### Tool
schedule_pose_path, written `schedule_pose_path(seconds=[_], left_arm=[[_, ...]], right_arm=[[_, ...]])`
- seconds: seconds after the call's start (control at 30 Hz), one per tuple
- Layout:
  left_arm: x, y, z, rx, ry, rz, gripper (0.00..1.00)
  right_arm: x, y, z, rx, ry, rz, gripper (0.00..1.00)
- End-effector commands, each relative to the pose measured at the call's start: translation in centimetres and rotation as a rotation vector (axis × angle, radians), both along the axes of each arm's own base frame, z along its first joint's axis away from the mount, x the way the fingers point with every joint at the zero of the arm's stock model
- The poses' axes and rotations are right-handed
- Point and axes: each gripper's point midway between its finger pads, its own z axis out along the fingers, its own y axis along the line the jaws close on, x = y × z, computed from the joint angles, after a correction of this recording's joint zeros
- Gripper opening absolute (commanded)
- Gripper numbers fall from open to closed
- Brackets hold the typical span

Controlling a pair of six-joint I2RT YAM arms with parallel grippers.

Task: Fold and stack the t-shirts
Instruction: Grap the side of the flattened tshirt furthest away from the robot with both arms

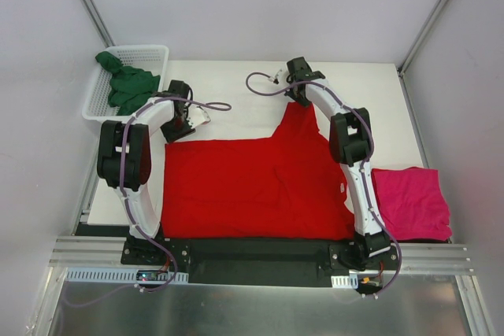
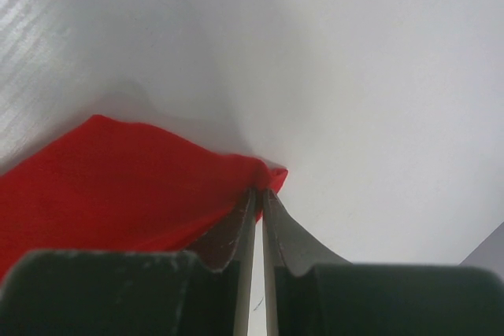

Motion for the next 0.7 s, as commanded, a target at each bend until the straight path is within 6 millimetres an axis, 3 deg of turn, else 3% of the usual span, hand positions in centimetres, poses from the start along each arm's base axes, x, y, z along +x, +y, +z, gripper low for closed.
schedule_pose_path(seconds=[0.0, 0.27, 0.67], left_arm=[[-0.2, 0.2, 0.1, 0.007, 0.026, -0.011, 0.36], [-1.5, 0.3, -0.7, 0.003, 0.054, -0.003, 0.36], [-1.3, 0.2, -1.4, 0.004, 0.072, -0.006, 0.35]], right_arm=[[0.6, 0.3, 4.0, 0.009, -0.079, 0.003, 0.10], [0.6, 0.3, 3.8, 0.004, -0.076, 0.008, 0.10], [0.5, 0.7, 3.8, 0.003, -0.077, 0.013, 0.10]])
